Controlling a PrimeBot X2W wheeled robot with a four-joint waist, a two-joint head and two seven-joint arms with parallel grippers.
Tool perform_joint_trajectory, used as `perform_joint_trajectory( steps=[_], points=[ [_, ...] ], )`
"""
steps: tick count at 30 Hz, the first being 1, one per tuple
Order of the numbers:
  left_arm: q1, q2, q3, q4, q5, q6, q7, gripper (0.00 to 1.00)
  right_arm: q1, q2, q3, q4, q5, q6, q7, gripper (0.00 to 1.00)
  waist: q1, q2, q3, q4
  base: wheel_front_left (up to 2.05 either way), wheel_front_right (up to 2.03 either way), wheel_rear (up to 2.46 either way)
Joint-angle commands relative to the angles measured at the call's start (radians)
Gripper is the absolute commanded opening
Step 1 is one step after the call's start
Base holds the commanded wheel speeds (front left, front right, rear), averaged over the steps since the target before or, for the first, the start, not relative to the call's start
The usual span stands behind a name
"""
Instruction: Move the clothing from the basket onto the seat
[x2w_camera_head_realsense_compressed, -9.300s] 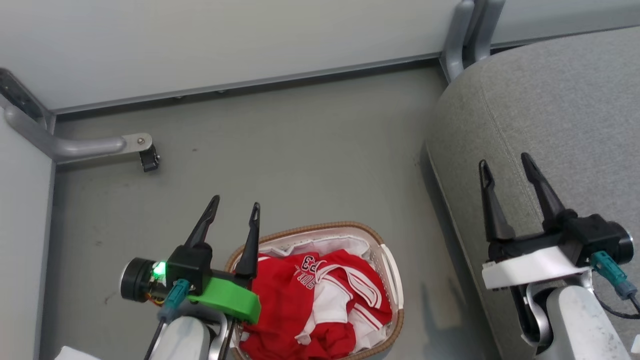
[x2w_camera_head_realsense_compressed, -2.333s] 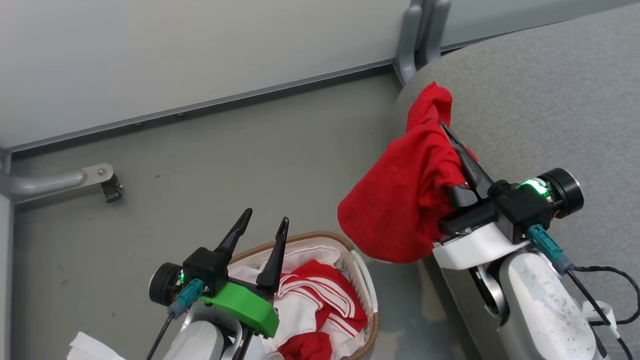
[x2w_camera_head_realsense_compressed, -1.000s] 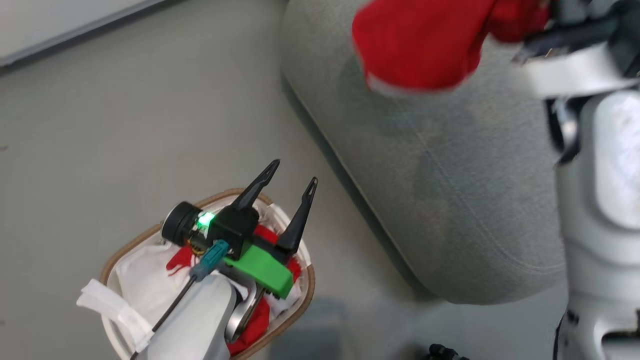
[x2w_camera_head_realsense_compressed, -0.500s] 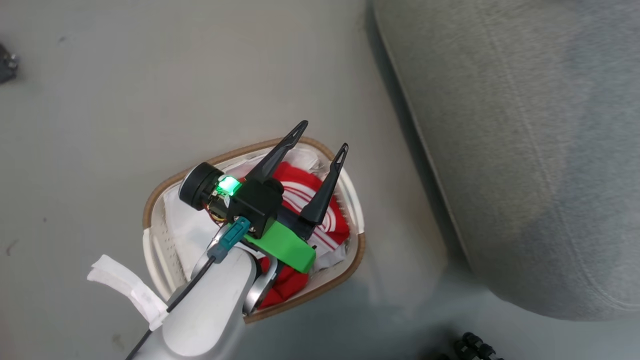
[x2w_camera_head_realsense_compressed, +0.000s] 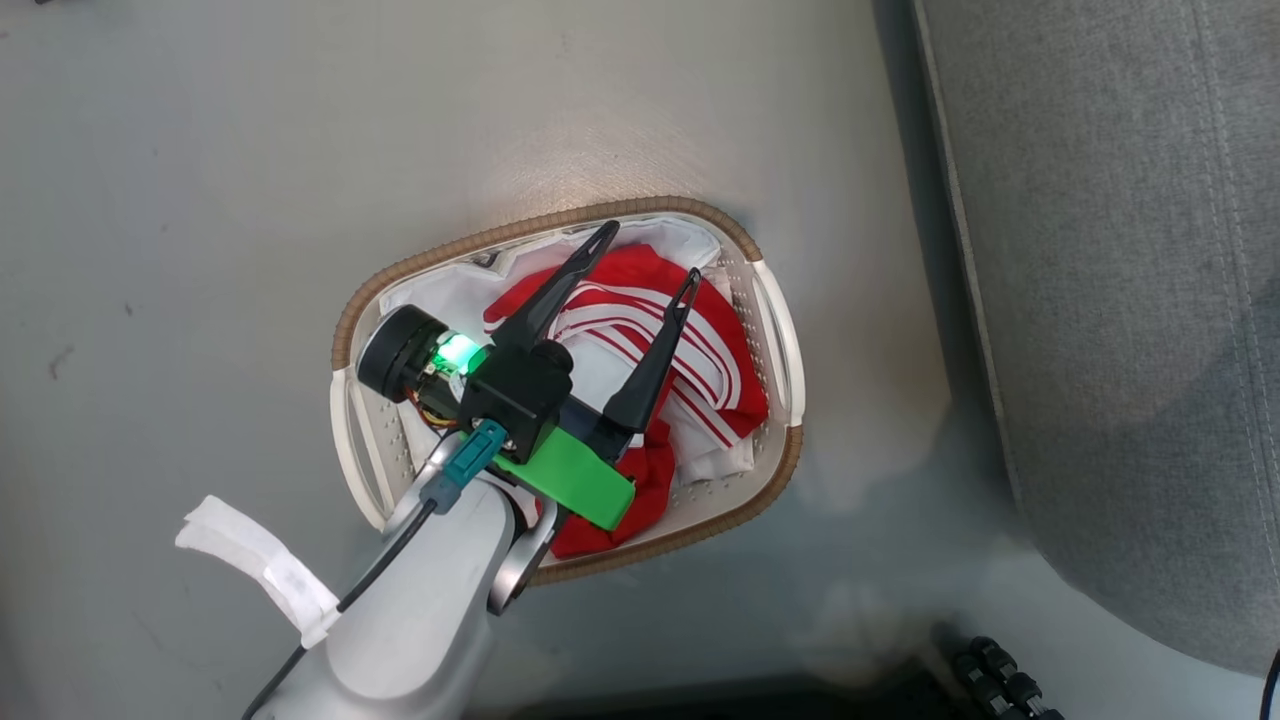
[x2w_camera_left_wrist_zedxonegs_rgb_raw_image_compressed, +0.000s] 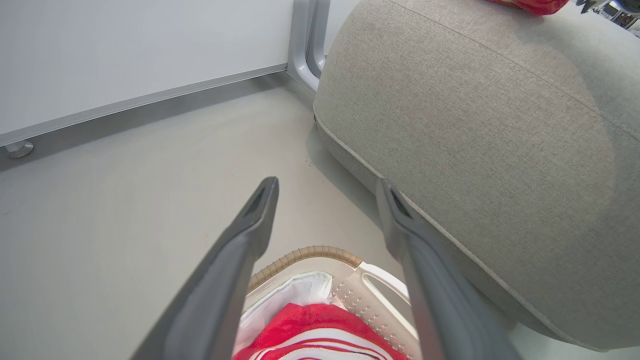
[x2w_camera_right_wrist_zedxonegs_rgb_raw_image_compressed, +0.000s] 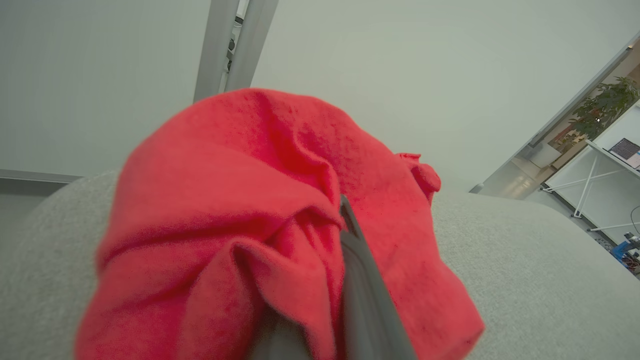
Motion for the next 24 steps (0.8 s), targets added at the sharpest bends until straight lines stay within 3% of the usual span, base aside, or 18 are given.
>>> perform_joint_trajectory(
  steps=[1, 2, 3, 10, 24],
  points=[
    [-0.017, 0.0, 0.006, 0.002, 0.009, -0.002, 0.0, 1.0, 0.026, 0.001, -0.006, -0.002, 0.01, -0.002, 0.0, 0.15, -0.0002, -0.0001, 0.003, -0.007, 0.0, 0.0, 0.0],
    [-0.018, 0.0, 0.006, 0.003, 0.008, -0.002, 0.0, 1.0, 0.039, 0.002, -0.009, -0.006, 0.011, -0.002, 0.0, 0.44, -0.0002, -0.0001, 0.0, -0.012, 0.0, 0.0, 0.0],
    [-0.019, 0.004, 0.006, 0.006, 0.009, -0.002, 0.0, 1.0, 0.061, 0.013, -0.013, -0.006, 0.014, -0.001, 0.0, 1.0, -0.0002, -0.0001, -0.009, -0.023, 0.0, 0.0, 0.0],
    [0.0, 0.005, 0.033, 0.008, -0.003, -0.002, 0.0, 1.0, 0.169, 0.043, 0.008, -0.06, 0.025, -0.001, 0.0, 1.0, -0.0002, -0.0001, -0.061, -0.056, 0.0, 0.0, 0.0],
    [0.093, -0.01, 0.143, 0.005, -0.036, -0.002, 0.0, 1.0, 0.316, 0.078, 0.138, -0.08, 0.074, -0.001, 0.0, 1.0, -0.0002, -0.0001, -0.286, -0.091, 0.0, 0.0, 0.0]
  ],
)
